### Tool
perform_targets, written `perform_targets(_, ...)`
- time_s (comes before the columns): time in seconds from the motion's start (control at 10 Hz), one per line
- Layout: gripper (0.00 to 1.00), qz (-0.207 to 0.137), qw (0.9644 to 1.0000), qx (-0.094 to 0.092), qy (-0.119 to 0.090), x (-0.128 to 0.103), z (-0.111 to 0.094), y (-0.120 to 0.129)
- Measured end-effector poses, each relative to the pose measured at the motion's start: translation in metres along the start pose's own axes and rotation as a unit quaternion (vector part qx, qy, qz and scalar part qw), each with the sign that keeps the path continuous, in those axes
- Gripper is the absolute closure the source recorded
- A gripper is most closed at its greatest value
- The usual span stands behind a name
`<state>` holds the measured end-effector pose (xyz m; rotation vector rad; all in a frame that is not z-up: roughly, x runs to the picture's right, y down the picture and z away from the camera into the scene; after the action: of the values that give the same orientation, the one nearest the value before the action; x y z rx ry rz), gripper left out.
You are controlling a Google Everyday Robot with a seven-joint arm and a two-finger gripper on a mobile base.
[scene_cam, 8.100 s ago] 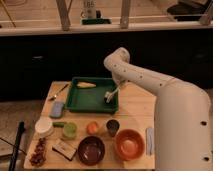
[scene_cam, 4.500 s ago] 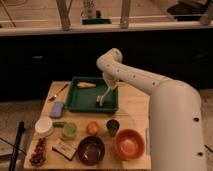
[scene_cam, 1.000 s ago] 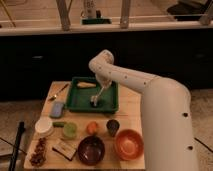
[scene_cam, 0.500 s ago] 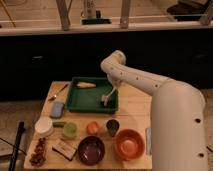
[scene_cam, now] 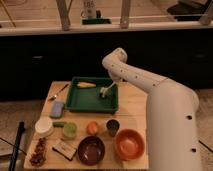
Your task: Wipe tray with brush
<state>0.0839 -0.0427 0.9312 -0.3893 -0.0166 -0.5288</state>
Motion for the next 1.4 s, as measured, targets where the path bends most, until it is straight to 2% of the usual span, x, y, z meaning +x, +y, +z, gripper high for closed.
perform_targets(0.2,1.00,-0.023,0.9995,0.009,-0.018,-0.024,-0.001,-0.014)
perform_targets(0.4,1.00,-0.059,0.9974,0.016,-0.038,-0.048,-0.002,-0.024)
perform_targets(0.6,1.00,-0.069,0.9964,0.020,-0.046,-0.050,-0.001,-0.024)
perform_targets(1.4,1.00,-0.069,0.9964,0.020,-0.046,-0.051,-0.002,-0.024)
